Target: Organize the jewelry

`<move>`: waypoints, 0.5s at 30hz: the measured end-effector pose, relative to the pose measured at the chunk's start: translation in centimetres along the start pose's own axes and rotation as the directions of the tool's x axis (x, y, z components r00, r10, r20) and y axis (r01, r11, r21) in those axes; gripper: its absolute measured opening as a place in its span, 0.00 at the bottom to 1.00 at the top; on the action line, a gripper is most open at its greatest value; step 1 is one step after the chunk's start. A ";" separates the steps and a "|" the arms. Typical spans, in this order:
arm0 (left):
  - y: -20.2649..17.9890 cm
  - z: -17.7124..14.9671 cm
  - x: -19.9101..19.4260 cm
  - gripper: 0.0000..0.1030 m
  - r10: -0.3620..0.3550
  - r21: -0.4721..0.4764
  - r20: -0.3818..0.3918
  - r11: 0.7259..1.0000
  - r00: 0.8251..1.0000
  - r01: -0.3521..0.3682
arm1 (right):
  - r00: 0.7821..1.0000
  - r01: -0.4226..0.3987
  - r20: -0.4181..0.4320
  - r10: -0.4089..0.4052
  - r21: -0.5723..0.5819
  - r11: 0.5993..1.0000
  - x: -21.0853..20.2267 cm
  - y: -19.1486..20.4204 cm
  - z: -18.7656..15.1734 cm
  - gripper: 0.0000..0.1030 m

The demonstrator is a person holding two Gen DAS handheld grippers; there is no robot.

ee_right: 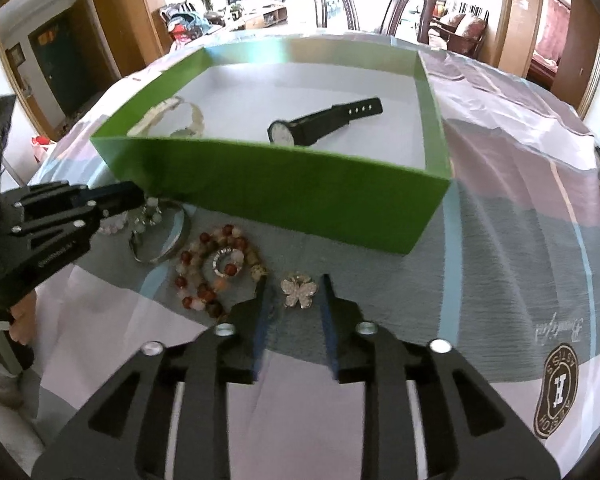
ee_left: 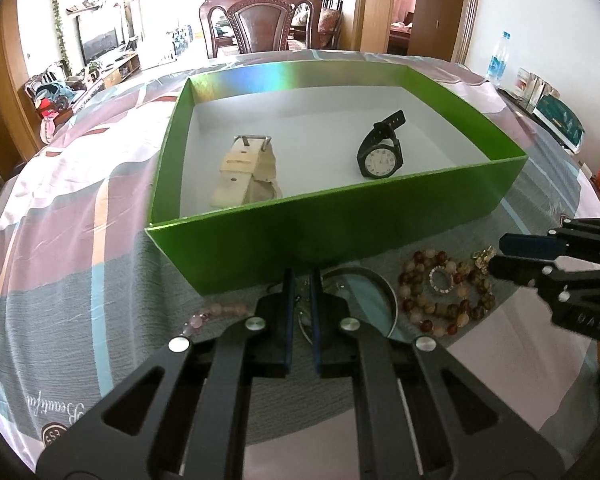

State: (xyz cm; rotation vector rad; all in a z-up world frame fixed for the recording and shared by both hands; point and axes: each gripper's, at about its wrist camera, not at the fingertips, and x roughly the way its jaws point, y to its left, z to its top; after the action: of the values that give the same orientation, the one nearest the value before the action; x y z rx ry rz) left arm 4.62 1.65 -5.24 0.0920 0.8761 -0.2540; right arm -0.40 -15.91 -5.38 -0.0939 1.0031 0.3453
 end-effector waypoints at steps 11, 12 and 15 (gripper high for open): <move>-0.1 0.0 -0.6 0.07 0.000 0.002 0.024 1.000 1.000 -0.001 | 0.999 -0.010 0.044 0.009 0.003 1.000 -0.4 0.0 0.1 0.18; -0.1 0.1 -0.8 0.07 -0.001 0.000 0.029 1.000 1.000 0.001 | 0.998 -0.012 0.057 0.012 0.005 1.000 -0.7 0.0 0.2 0.18; 0.1 0.2 -1.7 0.07 -0.009 -0.007 0.050 1.000 0.999 0.010 | 0.996 -0.019 0.092 0.018 0.012 1.000 -1.6 -0.1 0.3 0.18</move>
State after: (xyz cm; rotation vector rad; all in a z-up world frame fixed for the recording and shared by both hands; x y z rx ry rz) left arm 3.79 1.97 -3.81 0.0747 0.8281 -0.2610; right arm -0.91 -16.33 -3.84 -0.0565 0.9155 0.3573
